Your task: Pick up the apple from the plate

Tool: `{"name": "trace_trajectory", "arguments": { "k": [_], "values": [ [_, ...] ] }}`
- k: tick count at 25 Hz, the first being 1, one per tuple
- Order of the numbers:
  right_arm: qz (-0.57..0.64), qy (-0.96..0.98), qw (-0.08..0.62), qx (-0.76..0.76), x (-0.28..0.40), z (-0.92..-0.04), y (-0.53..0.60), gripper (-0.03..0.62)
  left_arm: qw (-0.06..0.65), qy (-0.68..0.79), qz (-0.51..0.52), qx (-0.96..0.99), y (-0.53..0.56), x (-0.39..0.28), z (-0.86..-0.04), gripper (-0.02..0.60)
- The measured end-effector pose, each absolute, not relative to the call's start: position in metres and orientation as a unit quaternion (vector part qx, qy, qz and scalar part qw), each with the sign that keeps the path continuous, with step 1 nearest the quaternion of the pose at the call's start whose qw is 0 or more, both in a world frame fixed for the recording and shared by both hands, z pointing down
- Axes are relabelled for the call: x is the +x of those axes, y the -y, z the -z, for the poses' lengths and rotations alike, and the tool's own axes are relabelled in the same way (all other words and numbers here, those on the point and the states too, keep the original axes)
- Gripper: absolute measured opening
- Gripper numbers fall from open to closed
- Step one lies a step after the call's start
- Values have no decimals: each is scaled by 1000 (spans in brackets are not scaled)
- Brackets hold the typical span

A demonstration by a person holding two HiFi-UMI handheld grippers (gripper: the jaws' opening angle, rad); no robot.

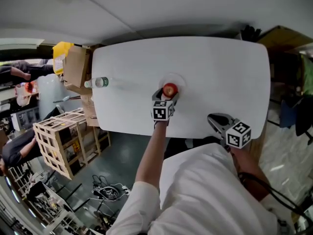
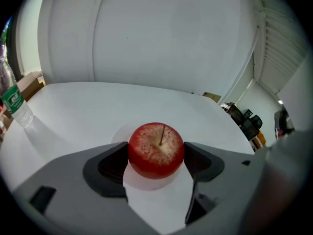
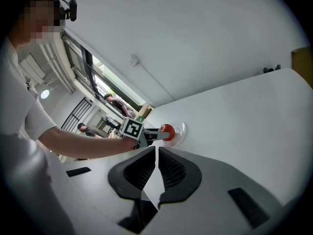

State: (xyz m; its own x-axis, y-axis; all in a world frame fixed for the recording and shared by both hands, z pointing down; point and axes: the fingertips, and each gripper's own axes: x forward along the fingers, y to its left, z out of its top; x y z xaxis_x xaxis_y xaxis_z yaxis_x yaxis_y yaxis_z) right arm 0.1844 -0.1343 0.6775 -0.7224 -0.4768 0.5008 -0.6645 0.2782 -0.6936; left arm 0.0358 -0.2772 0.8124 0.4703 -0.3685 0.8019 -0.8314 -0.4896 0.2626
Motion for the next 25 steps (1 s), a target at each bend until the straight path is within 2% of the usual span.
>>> {"name": "trace_trajectory", "arguments": {
  "k": [16,25],
  "values": [
    [-431,830,113,336,144,-655,140,43,338,388,-264,816,237,3,-744,357],
    [-386,852,141,325,105,-615,111,43,328,383,-203,840,181,-27,-663,357]
  ]
}}
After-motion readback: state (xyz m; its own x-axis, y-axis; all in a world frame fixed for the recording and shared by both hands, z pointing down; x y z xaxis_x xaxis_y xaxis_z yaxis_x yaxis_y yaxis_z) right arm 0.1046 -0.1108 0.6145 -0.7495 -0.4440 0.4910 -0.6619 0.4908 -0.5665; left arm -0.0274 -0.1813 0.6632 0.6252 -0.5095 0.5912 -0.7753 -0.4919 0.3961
